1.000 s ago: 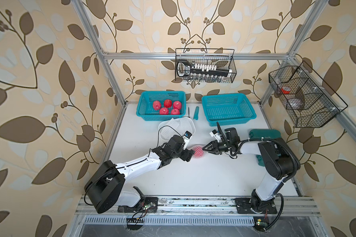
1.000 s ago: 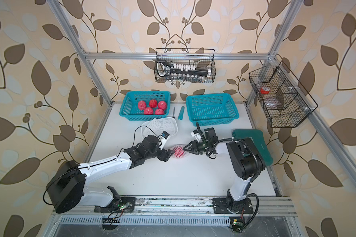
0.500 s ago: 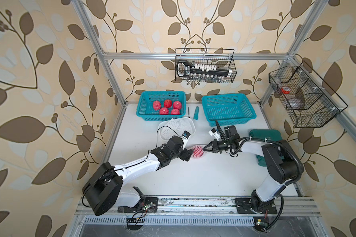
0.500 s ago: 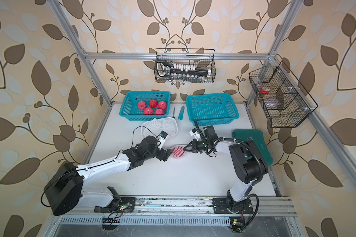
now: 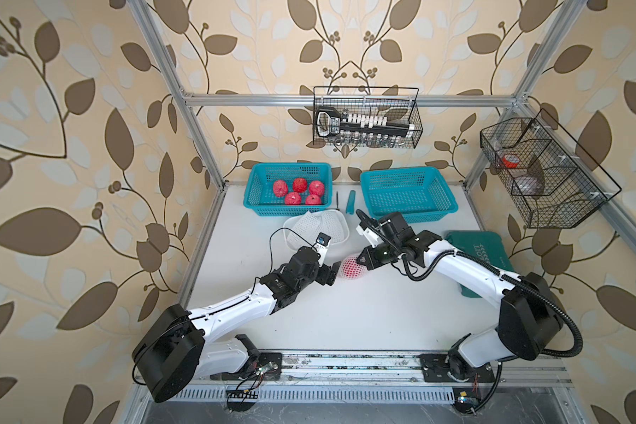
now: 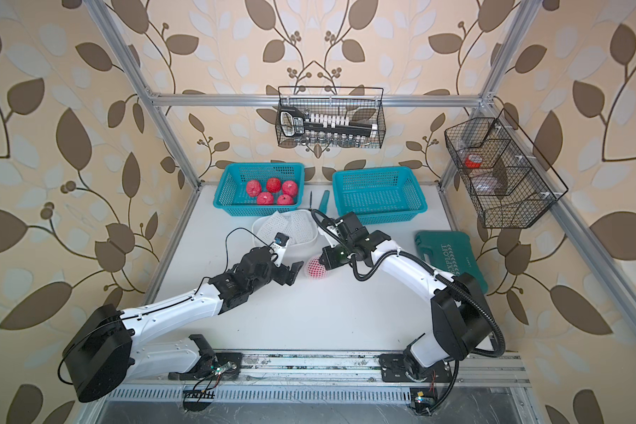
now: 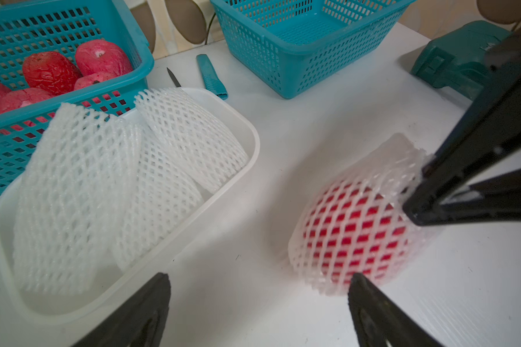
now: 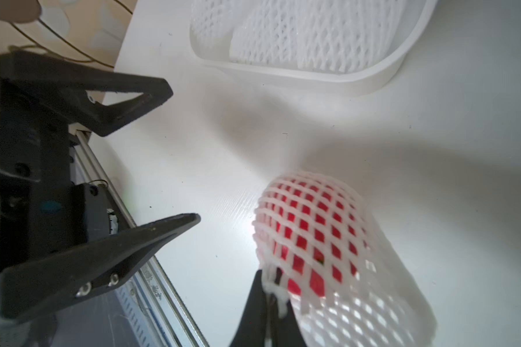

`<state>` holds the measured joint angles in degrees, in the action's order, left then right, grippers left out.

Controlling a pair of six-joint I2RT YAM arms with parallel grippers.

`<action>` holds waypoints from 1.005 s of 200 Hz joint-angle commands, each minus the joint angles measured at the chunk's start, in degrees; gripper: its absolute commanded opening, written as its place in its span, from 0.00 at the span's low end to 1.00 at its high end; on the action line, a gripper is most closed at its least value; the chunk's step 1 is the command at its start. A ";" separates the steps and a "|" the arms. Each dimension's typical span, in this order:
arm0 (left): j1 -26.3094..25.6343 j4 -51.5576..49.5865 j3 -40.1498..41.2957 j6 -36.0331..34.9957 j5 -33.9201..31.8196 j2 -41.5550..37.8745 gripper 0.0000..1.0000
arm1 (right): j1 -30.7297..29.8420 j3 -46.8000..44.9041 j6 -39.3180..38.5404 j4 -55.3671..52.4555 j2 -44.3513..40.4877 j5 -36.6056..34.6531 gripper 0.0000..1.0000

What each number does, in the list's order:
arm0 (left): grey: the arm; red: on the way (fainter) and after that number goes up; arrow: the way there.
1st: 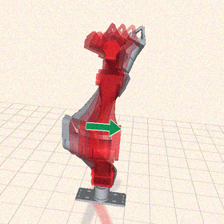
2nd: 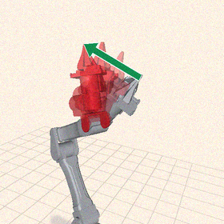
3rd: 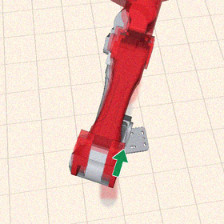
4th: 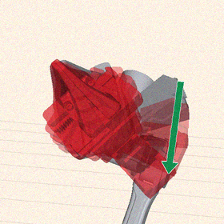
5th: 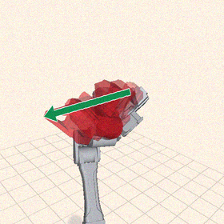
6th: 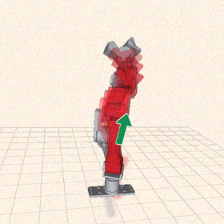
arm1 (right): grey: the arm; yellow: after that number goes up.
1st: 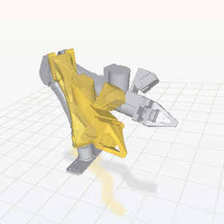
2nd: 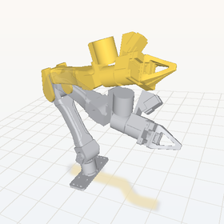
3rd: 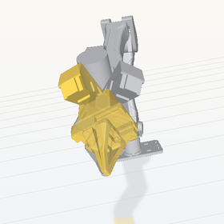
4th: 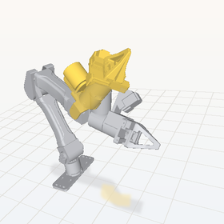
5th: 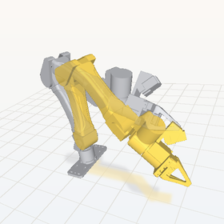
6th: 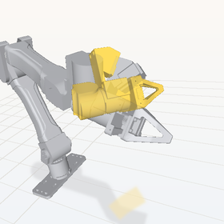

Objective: Remove foam nets from apples
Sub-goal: Adjust the apple at the center of the board.

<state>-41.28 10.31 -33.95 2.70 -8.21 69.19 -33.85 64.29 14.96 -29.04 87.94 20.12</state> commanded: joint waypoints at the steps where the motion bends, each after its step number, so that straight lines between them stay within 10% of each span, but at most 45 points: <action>1: -0.14 2.81 -0.93 -0.35 -2.64 0.84 0.94 | -1.46 3.05 -3.24 -7.13 2.97 -7.49 0.00; 201: -0.04 3.66 2.52 0.91 -9.35 -1.16 0.99 | -11.92 17.71 -7.24 -15.02 13.96 -17.55 0.01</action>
<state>-41.28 12.23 -31.73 3.16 -14.90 68.79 -43.72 79.83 7.84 -42.02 101.41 4.60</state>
